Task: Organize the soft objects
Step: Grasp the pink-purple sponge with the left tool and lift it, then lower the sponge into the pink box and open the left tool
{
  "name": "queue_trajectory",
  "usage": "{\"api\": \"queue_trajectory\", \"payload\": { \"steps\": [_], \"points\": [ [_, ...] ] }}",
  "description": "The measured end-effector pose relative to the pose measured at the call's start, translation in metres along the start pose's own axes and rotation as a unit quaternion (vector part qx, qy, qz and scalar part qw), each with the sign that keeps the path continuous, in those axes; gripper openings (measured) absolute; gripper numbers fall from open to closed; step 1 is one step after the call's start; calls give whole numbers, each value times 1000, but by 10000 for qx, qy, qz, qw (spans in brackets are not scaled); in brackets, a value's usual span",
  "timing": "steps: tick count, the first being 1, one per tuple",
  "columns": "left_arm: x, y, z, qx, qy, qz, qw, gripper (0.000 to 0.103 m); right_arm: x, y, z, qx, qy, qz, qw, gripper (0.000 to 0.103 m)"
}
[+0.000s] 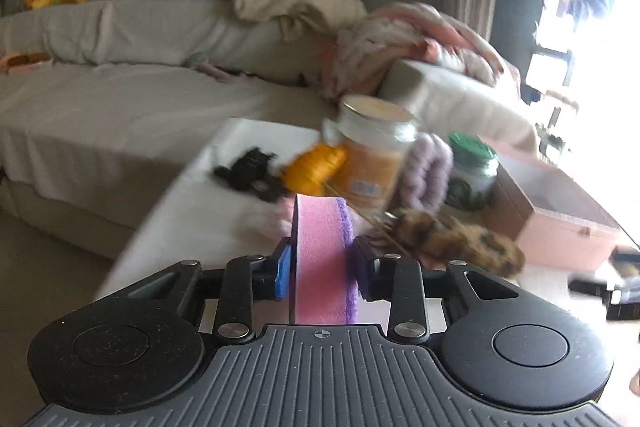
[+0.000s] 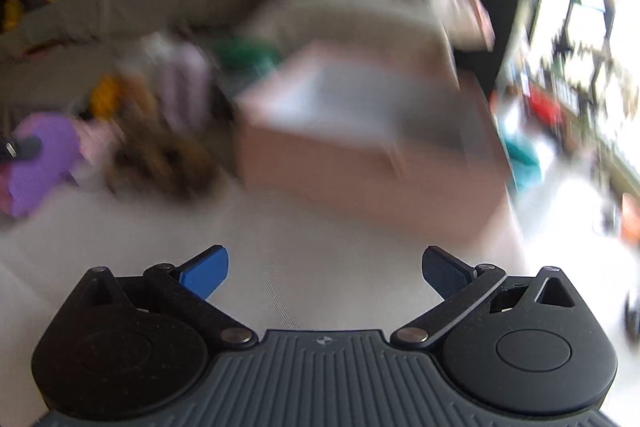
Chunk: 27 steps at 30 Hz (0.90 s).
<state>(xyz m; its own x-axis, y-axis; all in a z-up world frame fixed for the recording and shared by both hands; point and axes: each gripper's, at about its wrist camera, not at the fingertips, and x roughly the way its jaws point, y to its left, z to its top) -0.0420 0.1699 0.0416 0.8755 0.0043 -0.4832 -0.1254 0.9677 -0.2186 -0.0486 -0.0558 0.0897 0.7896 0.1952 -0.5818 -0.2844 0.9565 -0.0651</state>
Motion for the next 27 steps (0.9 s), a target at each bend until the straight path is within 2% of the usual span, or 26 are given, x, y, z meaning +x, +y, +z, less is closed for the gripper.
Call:
{"api": "queue_trajectory", "payload": {
  "steps": [2, 4, 6, 8, 9, 12, 16, 18, 22, 25, 27],
  "points": [
    [-7, 29, 9, -313, -27, -149, 9994, 36, 3, 32, 42, -475, -165, 489, 9975, 103],
    [-11, 55, 17, -560, -12, -262, 9981, 36, 17, 68, 86, -933, 26, 1145, 9890, 103],
    [-19, 83, 26, -800, -17, -364, 9961, 36, 39, 106, 129, -1190, 376, 1658, 9782, 100],
    [-28, 105, 33, -911, -93, -384, 9951, 36, 69, 146, 166, -1410, 936, 2061, 9638, 87],
    [-31, 114, 35, -926, -130, -379, 9949, 36, 86, 164, 181, -1495, 1218, 2198, 9563, 84],
    [-38, 139, 39, -1008, -199, -345, 9941, 36, 136, 226, 209, -1655, 1904, 2167, 9431, 81],
    [-38, 167, 36, -1200, -223, -355, 9919, 36, 198, 274, 212, -1856, 2716, 1963, 9237, 80],
    [-35, 177, 33, -1330, -199, -349, 9903, 36, 214, 277, 203, -1963, 2770, 1601, 9269, 80],
    [-28, 196, 28, -1538, -101, -301, 9876, 36, 232, 283, 196, -1996, 2945, 1667, 9196, 78],
    [-22, 202, 31, -1632, -59, -258, 9862, 36, 230, 284, 187, -2040, 3104, 1752, 9118, 41],
    [-19, 199, 40, -1613, -98, -261, 9865, 36, 220, 280, 188, -2043, 2956, 1774, 9162, 33]
  ]
}}
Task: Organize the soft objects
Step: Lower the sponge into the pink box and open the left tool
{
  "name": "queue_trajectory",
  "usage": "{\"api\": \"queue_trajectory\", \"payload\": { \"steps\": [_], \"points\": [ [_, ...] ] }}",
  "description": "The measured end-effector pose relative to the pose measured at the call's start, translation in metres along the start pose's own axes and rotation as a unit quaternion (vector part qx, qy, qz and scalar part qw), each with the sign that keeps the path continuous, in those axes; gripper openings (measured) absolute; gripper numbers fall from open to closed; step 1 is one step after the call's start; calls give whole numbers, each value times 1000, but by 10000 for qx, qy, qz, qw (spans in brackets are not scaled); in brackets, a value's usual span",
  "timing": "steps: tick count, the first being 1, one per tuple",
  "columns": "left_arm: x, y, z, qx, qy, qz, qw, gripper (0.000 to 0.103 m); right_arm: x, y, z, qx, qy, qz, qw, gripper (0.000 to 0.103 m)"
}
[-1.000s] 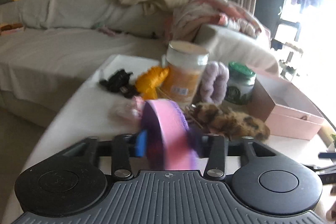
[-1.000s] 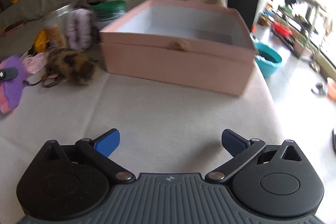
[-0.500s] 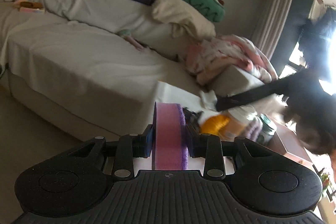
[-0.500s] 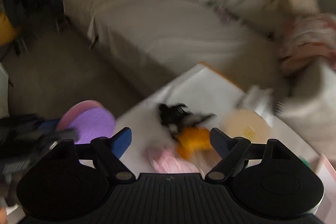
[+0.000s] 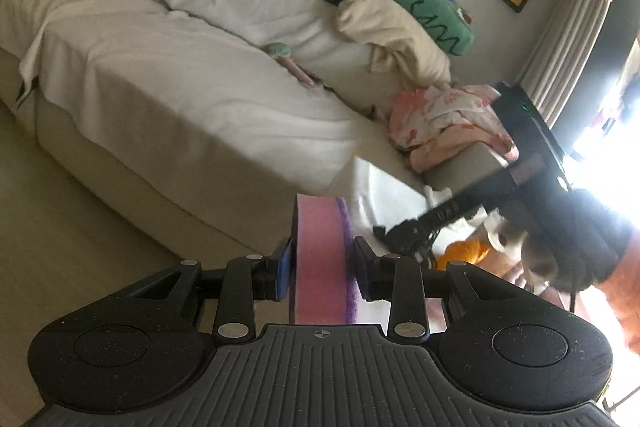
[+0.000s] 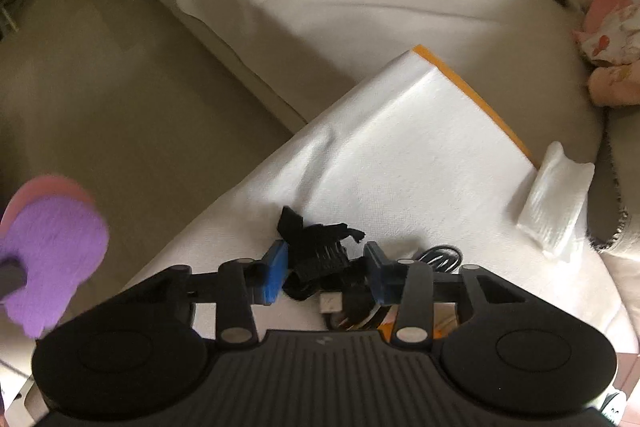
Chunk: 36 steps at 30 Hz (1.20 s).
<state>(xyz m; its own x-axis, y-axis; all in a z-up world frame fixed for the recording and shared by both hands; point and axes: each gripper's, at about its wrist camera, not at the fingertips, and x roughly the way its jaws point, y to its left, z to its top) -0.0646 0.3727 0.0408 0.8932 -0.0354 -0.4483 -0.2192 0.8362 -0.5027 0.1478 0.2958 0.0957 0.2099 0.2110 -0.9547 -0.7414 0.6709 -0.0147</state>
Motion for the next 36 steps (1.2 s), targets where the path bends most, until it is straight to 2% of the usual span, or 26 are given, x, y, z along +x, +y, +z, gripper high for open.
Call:
{"api": "queue_trajectory", "payload": {
  "steps": [1, 2, 6, 9, 12, 15, 18, 20, 22, 24, 25, 26, 27, 29, 31, 33, 36],
  "points": [
    [2, -3, 4, 24, -25, 2, 10000, 36, -9, -1, -3, 3, -77, 44, 10000, 22],
    [4, -9, 9, 58, -57, 3, 10000, 36, -19, -4, -6, 72, -199, 147, 9997, 16],
    [8, -44, 36, 355, -359, -184, 9986, 36, -87, -25, -30, 228, -1040, 376, 9936, 14],
    [15, -69, 52, 280, -514, -245, 9980, 36, -128, -44, -56, 407, -1339, 464, 9891, 14],
    [25, -103, 61, 357, -406, -714, 9960, 36, -168, -66, -85, 499, -1776, 310, 9823, 14],
    [41, -157, 72, 869, -262, -1058, 9902, 36, -215, -104, -123, 901, -2199, 167, 9712, 14],
    [60, -220, 83, 1204, -209, -1636, 9789, 36, -251, -144, -167, 1253, -2507, -212, 9597, 14],
    [76, -264, 82, 1327, -85, -2145, 9676, 36, -263, -169, -199, 1523, -2459, -439, 9563, 14],
    [98, -302, 72, 1324, 210, -2667, 9544, 37, -260, -193, -232, 1761, -2317, -556, 9551, 15],
    [137, -335, 56, 1055, 946, -3170, 9378, 37, -249, -214, -267, 2009, -2186, -592, 9531, 25],
    [155, -345, 44, 943, 1350, -3256, 9311, 37, -241, -224, -284, 2167, -2120, -635, 9508, 46],
    [173, -355, 29, 912, 1708, -3184, 9280, 37, -234, -230, -300, 2267, -2063, -715, 9492, 63],
    [189, -364, 12, 1048, 1912, -2900, 9318, 37, -226, -234, -312, 2315, -2006, -807, 9485, 65],
    [203, -370, -7, 1415, 2033, -2521, 9355, 37, -212, -238, -332, 2347, -1875, -890, 9497, 64],
    [212, -368, -9, 1424, 2121, -2404, 9364, 37, -212, -243, -345, 2403, -1850, -835, 9492, 64],
    [214, -360, 3, 1359, 2046, -2338, 9408, 37, -214, -249, -341, 2462, -1881, -744, 9479, 65],
    [202, -345, 35, 1602, 1448, -1915, 9575, 37, -210, -257, -328, 2606, -2016, -555, 9425, 72]
  ]
}}
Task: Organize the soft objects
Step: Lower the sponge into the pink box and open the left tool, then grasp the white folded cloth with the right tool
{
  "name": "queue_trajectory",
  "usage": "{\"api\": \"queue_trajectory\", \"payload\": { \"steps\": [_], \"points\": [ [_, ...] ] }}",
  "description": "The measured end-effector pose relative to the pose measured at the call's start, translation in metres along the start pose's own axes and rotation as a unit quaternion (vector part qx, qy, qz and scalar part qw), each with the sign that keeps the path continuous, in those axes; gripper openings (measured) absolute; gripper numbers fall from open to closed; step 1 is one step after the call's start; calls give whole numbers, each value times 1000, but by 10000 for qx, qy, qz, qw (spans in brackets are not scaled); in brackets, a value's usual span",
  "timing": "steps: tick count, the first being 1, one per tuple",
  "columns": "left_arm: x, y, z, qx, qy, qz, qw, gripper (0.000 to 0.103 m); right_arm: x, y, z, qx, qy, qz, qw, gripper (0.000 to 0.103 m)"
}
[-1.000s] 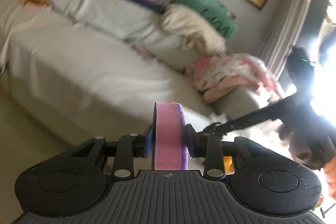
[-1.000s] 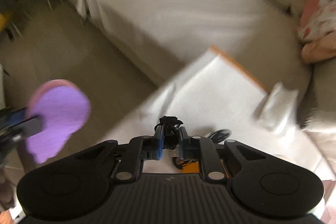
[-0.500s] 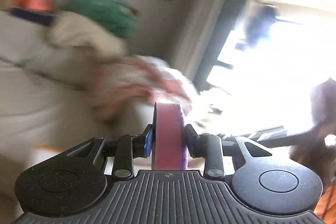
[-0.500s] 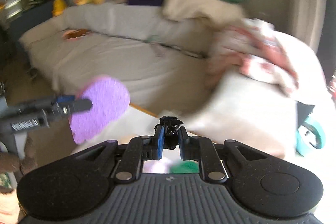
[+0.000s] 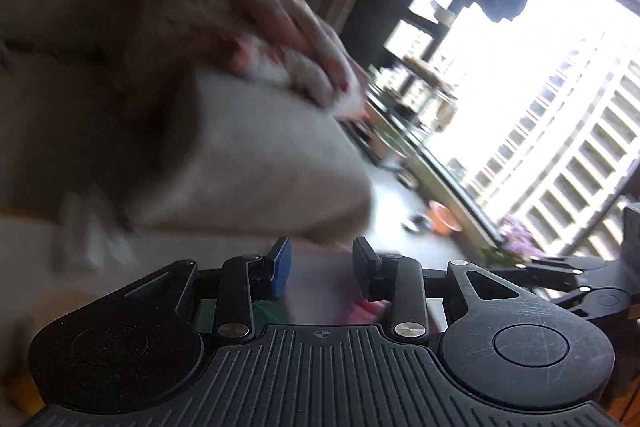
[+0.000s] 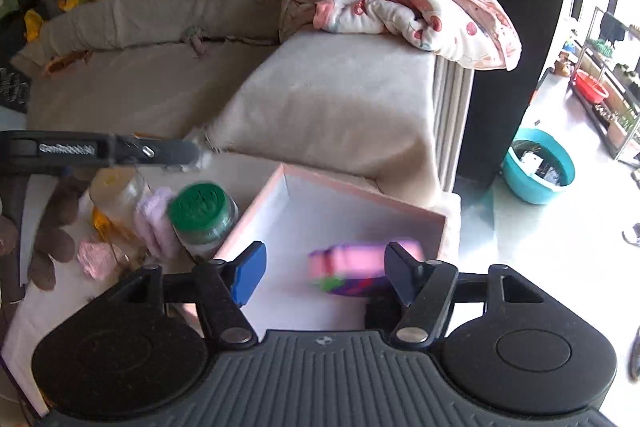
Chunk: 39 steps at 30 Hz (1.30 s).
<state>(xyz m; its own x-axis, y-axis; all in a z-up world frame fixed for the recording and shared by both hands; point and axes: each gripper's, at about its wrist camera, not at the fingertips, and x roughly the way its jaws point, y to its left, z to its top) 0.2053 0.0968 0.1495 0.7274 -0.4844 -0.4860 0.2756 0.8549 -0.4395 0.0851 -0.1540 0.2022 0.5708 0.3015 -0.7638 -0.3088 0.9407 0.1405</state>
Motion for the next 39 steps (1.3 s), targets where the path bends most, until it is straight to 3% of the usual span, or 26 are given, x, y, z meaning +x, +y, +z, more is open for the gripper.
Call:
{"api": "queue_trajectory", "payload": {
  "steps": [2, 4, 7, 12, 18, 25, 27, 29, 30, 36, 39],
  "points": [
    [-14, 16, 16, 73, -231, 474, 9986, 37, 16, 6, 14, 188, -6, 192, 9996, 81],
    [-31, 42, 23, 64, -468, 1081, 9930, 37, 34, 16, 32, 389, 124, 397, 9984, 82],
    [-74, 81, 0, -92, -768, 1451, 9864, 37, 79, 38, 68, 736, 607, 807, 9922, 83],
    [-107, 129, -53, -465, -756, 1439, 9856, 37, 177, 101, 123, 1213, 1620, 1094, 9732, 83],
    [-147, 160, -106, -589, -691, 1380, 9863, 37, 288, 189, 156, 538, 2185, 329, 9738, 83],
    [-168, 179, -143, -229, -301, 1197, 9921, 37, 348, 206, 155, 389, 2631, -67, 9639, 81],
    [-162, 180, -145, -149, -193, 1172, 9928, 37, 350, 203, 149, 297, 2628, -69, 9644, 57],
    [-159, 179, -147, -71, -159, 1133, 9934, 37, 341, 207, 149, 50, 2526, -85, 9675, 16],
    [-157, 178, -147, -30, -155, 1093, 9939, 37, 332, 205, 149, 52, 2511, 23, 9680, 8],
    [-134, 185, -126, -179, -162, 1017, 9945, 37, 213, 206, 164, -124, 1498, 878, 9847, 8],
    [-108, 188, -111, -141, 154, 980, 9950, 37, 148, 204, 156, -289, 1074, 1260, 9858, 8]
  ]
}}
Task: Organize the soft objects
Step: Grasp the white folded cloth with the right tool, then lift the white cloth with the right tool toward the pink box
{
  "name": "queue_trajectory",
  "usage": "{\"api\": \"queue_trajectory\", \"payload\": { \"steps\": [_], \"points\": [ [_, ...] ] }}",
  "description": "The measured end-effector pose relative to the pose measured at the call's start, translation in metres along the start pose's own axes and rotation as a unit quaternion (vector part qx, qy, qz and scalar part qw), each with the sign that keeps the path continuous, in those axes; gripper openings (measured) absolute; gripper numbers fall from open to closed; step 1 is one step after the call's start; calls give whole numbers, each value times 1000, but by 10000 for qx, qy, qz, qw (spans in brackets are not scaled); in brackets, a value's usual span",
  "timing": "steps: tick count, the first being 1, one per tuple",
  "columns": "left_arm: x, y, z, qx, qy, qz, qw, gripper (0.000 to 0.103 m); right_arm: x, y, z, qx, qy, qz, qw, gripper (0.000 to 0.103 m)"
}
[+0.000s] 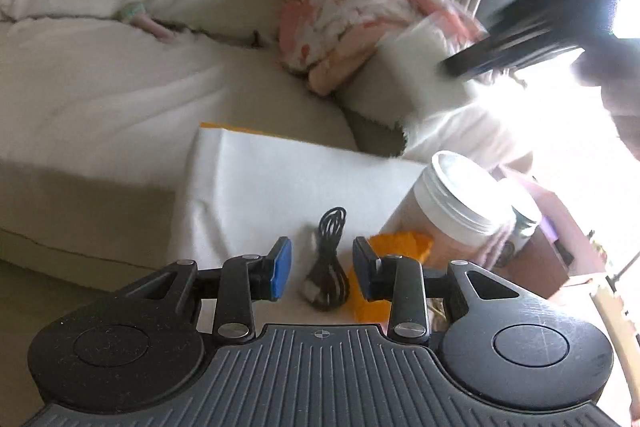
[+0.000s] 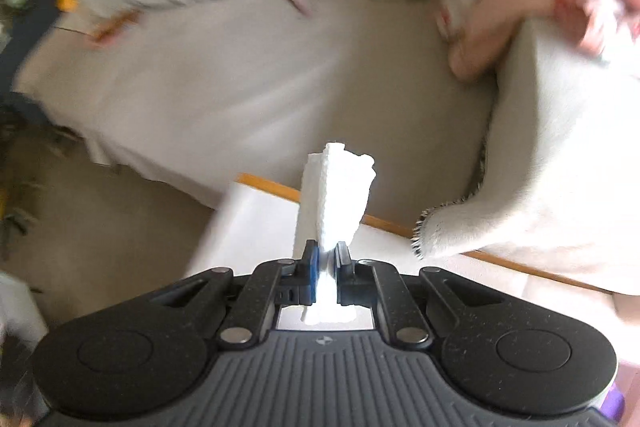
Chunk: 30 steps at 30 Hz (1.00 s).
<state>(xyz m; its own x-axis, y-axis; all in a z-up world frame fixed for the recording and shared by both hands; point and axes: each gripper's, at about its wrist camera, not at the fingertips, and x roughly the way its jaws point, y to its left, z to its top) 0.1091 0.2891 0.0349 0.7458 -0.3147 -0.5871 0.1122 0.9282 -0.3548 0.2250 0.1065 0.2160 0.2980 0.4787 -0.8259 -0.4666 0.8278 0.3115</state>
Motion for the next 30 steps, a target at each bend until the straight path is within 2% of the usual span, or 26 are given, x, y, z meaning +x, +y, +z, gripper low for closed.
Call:
{"api": "queue_trajectory", "payload": {
  "steps": [2, 6, 11, 12, 13, 16, 20, 24, 27, 30],
  "points": [
    [20, -6, 8, 209, 288, 28, 9994, 37, -33, 6, -19, -131, -151, 94, 9998, 8],
    [55, -21, 14, 531, 820, 370, 9945, 37, -77, 11, -58, -466, -285, 54, 9985, 8],
    [70, -48, 11, 1205, 1081, 699, 9843, 39, -103, 9, -98, -613, -316, -3, 9976, 8],
    [70, -53, 9, 1356, 1118, 790, 9813, 28, -108, 8, -103, -631, -350, -12, 9974, 8],
    [68, -56, 7, 1465, 1141, 900, 9785, 22, -113, 8, -108, -650, -405, -27, 9971, 8],
    [56, -54, 1, 1310, 1134, 984, 9800, 19, -124, -1, -119, -658, -586, 52, 9961, 8],
    [30, -46, 2, 999, 895, 1180, 9839, 17, -146, -11, -124, -636, -931, 189, 9934, 8],
    [-16, -52, 27, 869, 307, 1348, 9866, 16, -172, -26, -134, -559, -1278, 251, 9899, 8],
    [-50, -74, 55, 971, -169, 1303, 9866, 14, -191, -43, -143, -423, -1539, 246, 9869, 8],
    [-80, -109, 80, 1140, -677, 1079, 9853, 14, -208, -62, -156, -261, -1804, 135, 9832, 8]
  ]
}}
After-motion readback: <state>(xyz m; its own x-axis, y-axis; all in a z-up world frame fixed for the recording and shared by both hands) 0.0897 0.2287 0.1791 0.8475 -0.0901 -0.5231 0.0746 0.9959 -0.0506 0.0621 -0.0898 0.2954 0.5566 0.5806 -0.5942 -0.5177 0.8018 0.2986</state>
